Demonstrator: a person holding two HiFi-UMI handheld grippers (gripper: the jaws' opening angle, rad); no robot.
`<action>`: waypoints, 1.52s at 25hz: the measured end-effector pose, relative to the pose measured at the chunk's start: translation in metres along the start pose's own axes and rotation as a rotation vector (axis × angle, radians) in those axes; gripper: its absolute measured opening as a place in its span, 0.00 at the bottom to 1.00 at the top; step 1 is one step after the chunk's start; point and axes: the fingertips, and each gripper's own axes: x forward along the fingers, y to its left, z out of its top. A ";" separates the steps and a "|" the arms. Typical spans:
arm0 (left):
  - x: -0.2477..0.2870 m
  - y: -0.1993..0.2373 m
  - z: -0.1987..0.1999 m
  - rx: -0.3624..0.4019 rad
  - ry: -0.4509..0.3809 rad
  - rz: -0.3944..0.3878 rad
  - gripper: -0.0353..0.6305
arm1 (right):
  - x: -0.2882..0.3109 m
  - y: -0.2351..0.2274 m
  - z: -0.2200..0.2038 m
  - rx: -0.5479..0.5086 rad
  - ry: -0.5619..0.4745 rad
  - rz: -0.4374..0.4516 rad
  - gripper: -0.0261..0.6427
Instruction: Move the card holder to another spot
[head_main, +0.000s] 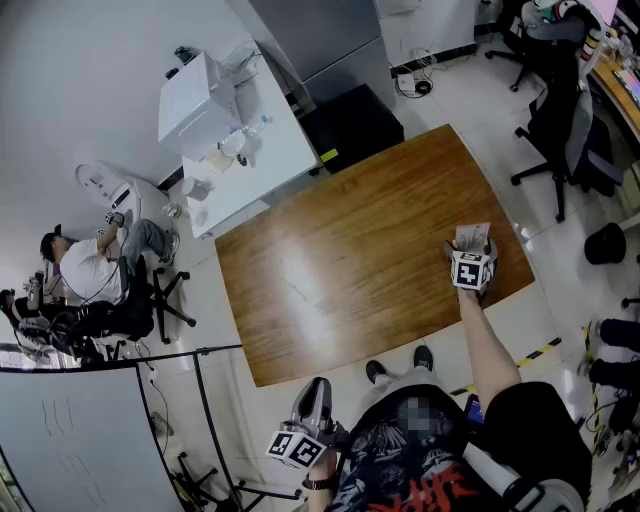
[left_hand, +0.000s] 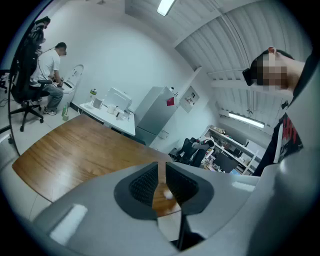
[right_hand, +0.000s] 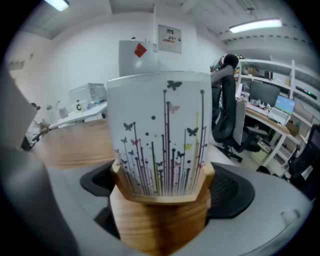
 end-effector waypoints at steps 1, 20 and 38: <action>-0.003 0.003 0.004 0.001 0.002 -0.008 0.11 | -0.022 0.003 -0.004 -0.017 -0.002 -0.008 0.86; -0.049 0.016 0.105 0.198 -0.037 -0.175 0.10 | -0.310 0.099 0.091 -0.144 -0.307 0.090 0.86; -0.082 0.069 0.106 0.139 -0.163 -0.121 0.10 | -0.350 0.121 0.103 -0.066 -0.388 0.103 0.86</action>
